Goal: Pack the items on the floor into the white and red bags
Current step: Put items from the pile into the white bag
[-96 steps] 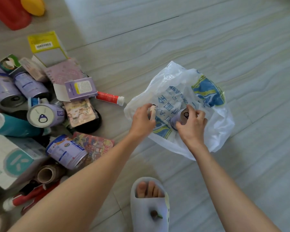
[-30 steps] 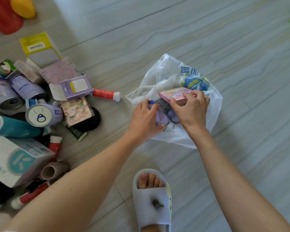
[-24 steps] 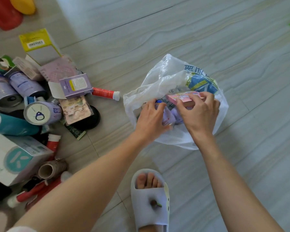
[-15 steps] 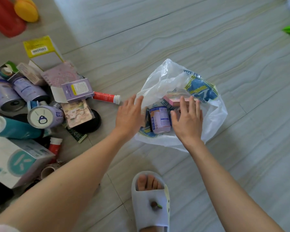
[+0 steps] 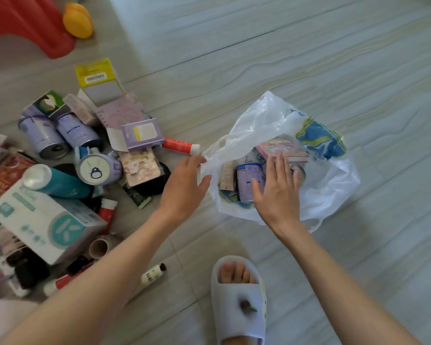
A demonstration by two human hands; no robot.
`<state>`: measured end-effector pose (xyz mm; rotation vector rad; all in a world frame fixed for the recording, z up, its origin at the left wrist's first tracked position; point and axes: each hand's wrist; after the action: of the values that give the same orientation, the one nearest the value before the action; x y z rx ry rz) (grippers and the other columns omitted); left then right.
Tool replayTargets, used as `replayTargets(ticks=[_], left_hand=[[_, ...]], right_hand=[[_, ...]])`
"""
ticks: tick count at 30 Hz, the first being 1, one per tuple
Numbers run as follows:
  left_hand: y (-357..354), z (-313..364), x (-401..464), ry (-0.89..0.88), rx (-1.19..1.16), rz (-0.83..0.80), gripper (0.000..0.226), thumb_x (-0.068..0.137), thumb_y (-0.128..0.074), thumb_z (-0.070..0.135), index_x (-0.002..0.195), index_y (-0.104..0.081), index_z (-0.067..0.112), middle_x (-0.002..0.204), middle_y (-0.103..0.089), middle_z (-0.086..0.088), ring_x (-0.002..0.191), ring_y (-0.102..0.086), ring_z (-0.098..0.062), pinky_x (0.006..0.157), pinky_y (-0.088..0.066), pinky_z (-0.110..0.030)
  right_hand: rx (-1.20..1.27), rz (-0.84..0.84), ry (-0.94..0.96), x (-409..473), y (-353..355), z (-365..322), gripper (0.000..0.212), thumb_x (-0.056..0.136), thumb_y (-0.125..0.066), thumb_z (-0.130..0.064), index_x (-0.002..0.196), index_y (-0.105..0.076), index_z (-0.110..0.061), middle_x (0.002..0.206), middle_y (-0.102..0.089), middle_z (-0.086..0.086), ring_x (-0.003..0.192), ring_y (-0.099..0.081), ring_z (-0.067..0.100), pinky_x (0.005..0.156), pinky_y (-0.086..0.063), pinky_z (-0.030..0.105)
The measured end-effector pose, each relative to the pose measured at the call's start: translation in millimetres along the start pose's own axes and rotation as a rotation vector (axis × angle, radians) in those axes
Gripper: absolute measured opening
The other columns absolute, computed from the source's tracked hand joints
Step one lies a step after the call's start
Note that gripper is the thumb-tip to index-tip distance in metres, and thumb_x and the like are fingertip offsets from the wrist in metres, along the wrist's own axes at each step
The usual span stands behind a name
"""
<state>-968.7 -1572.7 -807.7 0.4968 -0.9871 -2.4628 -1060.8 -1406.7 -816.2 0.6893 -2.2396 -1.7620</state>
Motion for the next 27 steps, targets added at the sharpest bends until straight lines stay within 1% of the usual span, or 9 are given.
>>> replayTargets(ticks=[4,9,12,14,16,19,22,24,27], left_hand=[[14.8,-44.4,-77.0,-0.09,0.24,0.022,0.037,0.075,-0.067,0.004,0.11,-0.059,0.007,0.114,-0.057,-0.012,0.109,-0.053,-0.03,0.088,-0.048,-0.044],[51.3,-91.6,-137.3,0.055,0.423,0.126,0.043,0.064,-0.071,-0.003,0.104,-0.062,0.008,0.114,-0.057,-0.015,0.111,-0.046,-0.029,0.09,-0.046,-0.044],[72.8,-117.3,-143.3,0.046,0.468,0.082,0.046,0.068,-0.072,-0.001,0.111,-0.061,0.005,0.118,-0.057,-0.017,0.109,-0.054,-0.034,0.09,-0.049,-0.046],[77.5,-130.4,-146.5,0.015,0.498,0.011,0.05,0.067,-0.074,0.002,0.115,-0.06,0.004,0.12,-0.057,-0.019,0.108,-0.056,-0.035,0.088,-0.051,-0.046],[75.8,-137.8,-151.9,0.035,0.508,-0.03,0.055,0.063,-0.078,0.004,0.116,-0.06,0.003,0.12,-0.058,-0.021,0.107,-0.057,-0.037,0.083,-0.053,-0.047],[69.7,-142.1,-155.8,0.092,0.461,0.002,0.05,0.065,-0.076,0.002,0.113,-0.061,0.003,0.114,-0.058,-0.021,0.104,-0.056,-0.038,0.081,-0.053,-0.046],[66.8,-142.3,-154.6,0.104,0.442,0.059,0.043,0.067,-0.073,-0.004,0.109,-0.062,0.003,0.107,-0.056,-0.019,0.097,-0.056,-0.036,0.073,-0.055,-0.043],[66.5,-139.3,-155.3,0.124,0.379,0.071,0.04,0.068,-0.072,-0.003,0.106,-0.062,0.003,0.106,-0.055,-0.018,0.093,-0.057,-0.035,0.065,-0.056,-0.042],[68.1,-126.8,-153.2,0.14,0.285,0.11,0.04,0.075,-0.071,0.011,0.111,-0.059,0.004,0.109,-0.051,-0.015,0.092,-0.058,-0.029,0.065,-0.056,-0.037]], right_hand=[[0.204,0.102,0.315,-47.7,-26.5,-48.4,0.045,0.085,-0.043,-0.027,0.122,-0.054,-0.004,0.127,-0.056,0.018,0.12,-0.047,0.027,0.104,-0.035,0.042],[0.278,-0.21,0.537,-81.3,-67.0,-98.9,0.038,0.08,-0.046,-0.026,0.108,-0.062,-0.005,0.098,-0.065,0.011,0.087,-0.064,0.027,0.073,-0.056,0.033],[0.167,-0.485,0.755,-93.7,-88.9,-121.6,0.041,0.072,-0.066,-0.019,0.109,-0.062,-0.002,0.099,-0.065,0.016,0.087,-0.063,0.034,0.072,-0.056,0.041],[0.053,-0.646,0.819,-100.5,-101.8,-132.6,0.05,0.078,-0.066,-0.022,0.123,-0.054,-0.004,0.117,-0.058,0.018,0.107,-0.054,0.035,0.086,-0.049,0.046],[-0.053,-0.722,0.856,-105.9,-113.1,-138.2,0.053,0.079,-0.065,-0.025,0.126,-0.051,-0.005,0.122,-0.053,0.016,0.112,-0.049,0.034,0.087,-0.043,0.046],[-0.142,-0.695,0.941,-110.9,-124.8,-137.2,0.038,0.061,-0.077,-0.02,0.095,-0.065,-0.008,0.093,-0.06,0.012,0.085,-0.059,0.031,0.065,-0.052,0.037],[-0.148,-0.593,0.971,-107.9,-132.5,-129.0,0.034,0.044,-0.082,-0.013,0.072,-0.063,-0.013,0.074,-0.057,0.005,0.066,-0.059,0.023,0.049,-0.045,0.025],[-0.11,-0.619,0.931,-104.6,-125.8,-126.7,0.029,0.055,-0.078,-0.007,0.08,-0.063,-0.009,0.081,-0.059,0.009,0.075,-0.06,0.027,0.053,-0.046,0.03],[-0.011,-0.569,0.737,-96.7,-112.1,-110.9,0.023,0.086,-0.054,-0.007,0.108,-0.056,-0.005,0.106,-0.054,0.012,0.098,-0.053,0.03,0.075,-0.044,0.038]])
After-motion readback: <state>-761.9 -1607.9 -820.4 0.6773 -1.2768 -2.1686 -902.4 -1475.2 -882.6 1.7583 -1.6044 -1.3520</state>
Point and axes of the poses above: each hand's wrist, its own x-axis towards the middle knuckle, its own y-axis out of the back of the hand, z = x × y
